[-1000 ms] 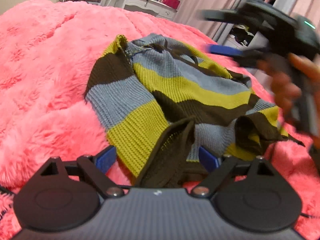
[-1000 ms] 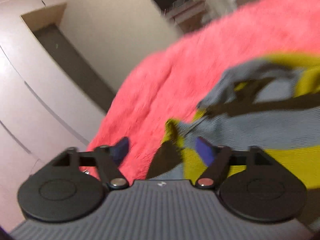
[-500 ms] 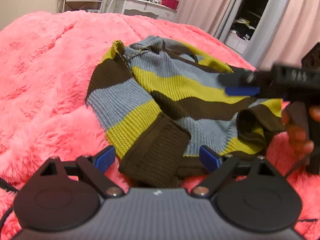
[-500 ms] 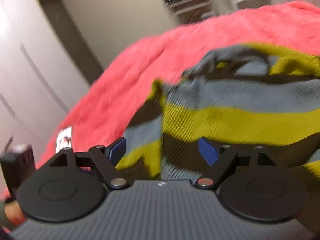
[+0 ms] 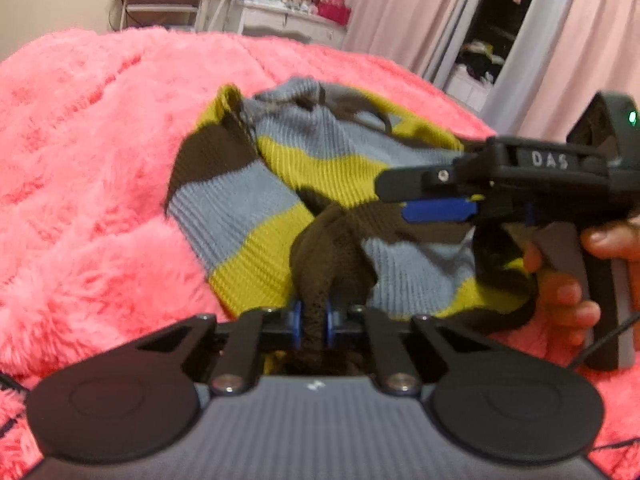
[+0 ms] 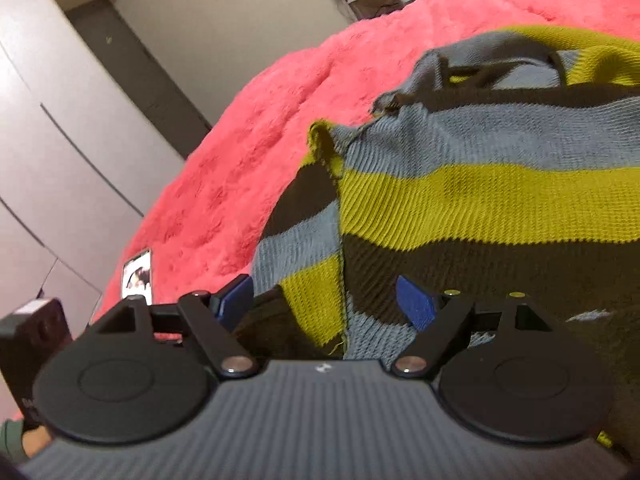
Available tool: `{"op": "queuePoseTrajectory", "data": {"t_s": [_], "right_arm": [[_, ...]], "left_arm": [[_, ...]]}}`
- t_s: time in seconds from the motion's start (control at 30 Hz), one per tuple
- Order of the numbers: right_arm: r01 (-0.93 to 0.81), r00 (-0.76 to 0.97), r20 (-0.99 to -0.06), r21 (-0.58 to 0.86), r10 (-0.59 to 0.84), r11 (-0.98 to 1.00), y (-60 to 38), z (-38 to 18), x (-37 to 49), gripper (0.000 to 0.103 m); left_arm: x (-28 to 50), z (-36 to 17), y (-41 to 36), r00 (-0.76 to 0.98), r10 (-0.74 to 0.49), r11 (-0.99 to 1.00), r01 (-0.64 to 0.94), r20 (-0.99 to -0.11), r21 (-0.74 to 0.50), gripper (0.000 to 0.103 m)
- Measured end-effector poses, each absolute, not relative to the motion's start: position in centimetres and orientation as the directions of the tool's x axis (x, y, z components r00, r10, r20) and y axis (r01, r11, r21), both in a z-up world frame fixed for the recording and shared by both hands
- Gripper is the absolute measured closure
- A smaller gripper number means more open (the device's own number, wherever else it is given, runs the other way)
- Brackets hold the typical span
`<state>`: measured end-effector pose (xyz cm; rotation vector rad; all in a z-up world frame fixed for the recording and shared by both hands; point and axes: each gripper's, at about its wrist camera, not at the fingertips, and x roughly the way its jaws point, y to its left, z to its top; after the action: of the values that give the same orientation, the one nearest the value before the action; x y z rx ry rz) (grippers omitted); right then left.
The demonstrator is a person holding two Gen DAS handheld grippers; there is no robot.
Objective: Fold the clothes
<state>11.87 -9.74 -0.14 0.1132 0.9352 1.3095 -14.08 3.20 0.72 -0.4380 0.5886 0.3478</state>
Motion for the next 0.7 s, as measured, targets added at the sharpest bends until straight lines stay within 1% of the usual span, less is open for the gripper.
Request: {"op": "queuePoseTrajectory", "data": {"t_s": [0.1, 0.2, 0.33, 0.37, 0.4, 0.47, 0.53, 0.6, 0.67, 0.7], "right_arm": [[-0.765, -0.051, -0.511, 0.572, 0.858, 0.295, -10.0, -0.1, 12.0, 0.021], [-0.781, -0.118, -0.493, 0.582, 0.862, 0.226, -9.9, 0.1, 11.4, 0.021], [-0.811, -0.164, -0.489, 0.561, 0.857, 0.165, -9.3, 0.4, 10.1, 0.021], [-0.813, -0.161, -0.488, 0.558, 0.858, 0.165, -9.3, 0.5, 10.1, 0.021], [-0.816, -0.158, -0.487, 0.555, 0.859, 0.165, -9.3, 0.6, 10.0, 0.021], [-0.808, -0.129, -0.472, 0.560, 0.872, 0.184, -9.7, 1.0, 10.5, 0.021], [-0.803, -0.065, -0.453, 0.552, 0.889, 0.223, -10.3, 1.6, 11.2, 0.021], [-0.805, 0.011, -0.448, 0.527, 0.894, 0.274, -10.8, 2.2, 12.0, 0.021], [-0.815, 0.120, -0.502, 0.443, 0.857, 0.374, -11.0, 2.7, 12.7, 0.021], [-0.814, 0.144, -0.507, 0.428, 0.850, 0.393, -11.1, 2.7, 12.8, 0.020]], "left_arm": [[-15.5, 2.3, 3.7, 0.819, 0.226, 0.833, -0.443, -0.527, -0.332, 0.092], [-17.1, 4.4, 4.1, 0.842, 0.268, 0.821, -0.454, -0.468, -0.347, 0.092], [-20.4, 8.6, 4.7, 0.825, 0.403, 0.818, -0.519, -0.396, -0.249, 0.092], [-21.3, 9.8, 4.9, 0.829, 0.402, 0.828, -0.510, -0.388, -0.234, 0.092], [-21.7, 10.4, 5.0, 0.838, 0.379, 0.842, -0.488, -0.393, -0.231, 0.091], [-22.9, 11.1, 4.9, 0.866, 0.267, 0.884, -0.395, -0.422, -0.251, 0.088], [-23.8, 10.6, 4.5, 0.875, 0.200, 0.892, -0.349, -0.442, -0.286, 0.085], [-24.4, 9.2, 4.0, 0.849, 0.213, 0.881, -0.380, -0.484, -0.280, 0.084], [-24.8, 7.8, 4.1, 0.790, 0.300, 0.851, -0.474, -0.534, -0.224, 0.083], [-25.0, 7.5, 4.3, 0.770, 0.332, 0.835, -0.508, -0.545, -0.210, 0.083]]}}
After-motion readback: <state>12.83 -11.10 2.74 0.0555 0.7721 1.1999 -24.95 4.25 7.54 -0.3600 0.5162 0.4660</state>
